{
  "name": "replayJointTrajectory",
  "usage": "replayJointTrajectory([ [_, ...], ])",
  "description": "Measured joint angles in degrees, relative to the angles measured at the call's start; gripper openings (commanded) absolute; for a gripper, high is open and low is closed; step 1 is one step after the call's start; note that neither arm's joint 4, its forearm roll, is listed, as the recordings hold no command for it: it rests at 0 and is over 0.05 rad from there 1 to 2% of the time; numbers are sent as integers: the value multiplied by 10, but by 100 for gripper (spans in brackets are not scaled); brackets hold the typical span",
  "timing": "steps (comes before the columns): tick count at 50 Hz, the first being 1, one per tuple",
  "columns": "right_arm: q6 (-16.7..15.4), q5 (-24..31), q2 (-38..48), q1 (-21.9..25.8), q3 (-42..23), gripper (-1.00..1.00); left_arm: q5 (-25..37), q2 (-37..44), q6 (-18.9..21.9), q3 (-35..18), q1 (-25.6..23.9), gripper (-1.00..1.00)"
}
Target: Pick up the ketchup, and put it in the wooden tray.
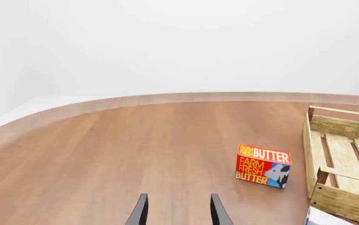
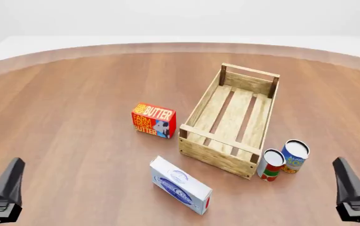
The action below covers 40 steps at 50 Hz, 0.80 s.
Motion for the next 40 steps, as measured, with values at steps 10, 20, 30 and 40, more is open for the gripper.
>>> replayJointTrajectory([
  [10,-14,-48,70,5,0,100,0,0,0,0,0,100],
  [20,-29,-74,136,18,-3,100,0,0,0,0,0,100],
  [30,-57,-30,166,65,-38,100,0,0,0,0,0,100],
  [40,-65,16,194,121,-74,100,0,0,0,0,0,100],
])
